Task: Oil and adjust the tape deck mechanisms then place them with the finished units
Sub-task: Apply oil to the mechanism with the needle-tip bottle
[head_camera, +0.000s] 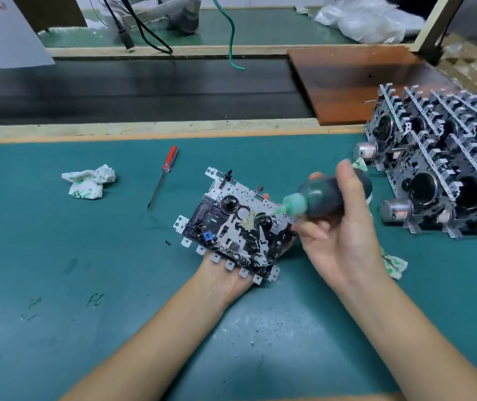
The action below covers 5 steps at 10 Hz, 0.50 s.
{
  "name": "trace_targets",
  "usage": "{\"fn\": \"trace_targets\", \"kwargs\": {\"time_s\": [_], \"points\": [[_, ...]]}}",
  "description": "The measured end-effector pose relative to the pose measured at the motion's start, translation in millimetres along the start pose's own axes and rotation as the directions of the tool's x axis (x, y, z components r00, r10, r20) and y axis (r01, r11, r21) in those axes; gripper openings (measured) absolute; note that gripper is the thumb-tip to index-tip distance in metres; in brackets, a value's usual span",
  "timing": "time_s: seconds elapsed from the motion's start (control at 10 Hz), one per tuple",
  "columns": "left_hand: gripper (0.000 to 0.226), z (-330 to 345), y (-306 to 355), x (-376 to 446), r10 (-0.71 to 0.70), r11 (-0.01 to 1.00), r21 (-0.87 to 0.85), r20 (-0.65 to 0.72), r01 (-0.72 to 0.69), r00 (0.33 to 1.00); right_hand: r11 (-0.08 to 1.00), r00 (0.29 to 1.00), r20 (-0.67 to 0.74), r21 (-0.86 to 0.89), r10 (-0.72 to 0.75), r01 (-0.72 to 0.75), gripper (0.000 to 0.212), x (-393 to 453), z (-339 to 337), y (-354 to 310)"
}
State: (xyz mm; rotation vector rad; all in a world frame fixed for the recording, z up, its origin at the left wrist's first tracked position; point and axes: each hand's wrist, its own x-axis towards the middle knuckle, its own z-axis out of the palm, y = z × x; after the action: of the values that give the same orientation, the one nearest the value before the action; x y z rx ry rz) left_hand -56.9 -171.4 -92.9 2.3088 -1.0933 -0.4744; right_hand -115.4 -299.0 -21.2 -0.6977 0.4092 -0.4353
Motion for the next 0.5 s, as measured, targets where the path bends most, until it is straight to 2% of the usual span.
{"fn": "trace_targets", "kwargs": {"time_s": [0.1,0.2,0.3,0.4,0.5], "points": [[0.038,1.9,-4.8,-4.8,-0.396,0.494,-0.813,0.106,0.309,0.912,0.968,0.992,0.086,-0.226,-0.091,0.108,0.022,-7.7,1.6,5.5],[0.052,5.1,5.9,-11.4,-0.266,-0.153,-0.979,0.174,0.137,0.948,0.938,0.986,0.117,-0.312,-0.121,0.152,0.021,-12.9,3.8,5.5],[0.054,-2.8,12.1,-0.5,-0.129,-0.136,-0.989,-0.042,-0.059,0.991,0.928,0.986,0.105,-0.339,-0.127,0.156,0.021,-14.3,3.4,5.9],[0.043,-12.2,13.8,2.9,-0.009,-0.202,-0.939,-0.282,-0.278,0.959,0.915,0.980,0.130,-0.359,-0.149,0.186,0.019,-15.3,4.8,7.1],[0.043,-7.2,10.0,7.3,0.053,-0.353,-0.882,-0.350,-0.311,0.935,0.907,0.976,0.146,-0.370,-0.159,0.203,0.015,-16.0,4.5,7.7]]}}
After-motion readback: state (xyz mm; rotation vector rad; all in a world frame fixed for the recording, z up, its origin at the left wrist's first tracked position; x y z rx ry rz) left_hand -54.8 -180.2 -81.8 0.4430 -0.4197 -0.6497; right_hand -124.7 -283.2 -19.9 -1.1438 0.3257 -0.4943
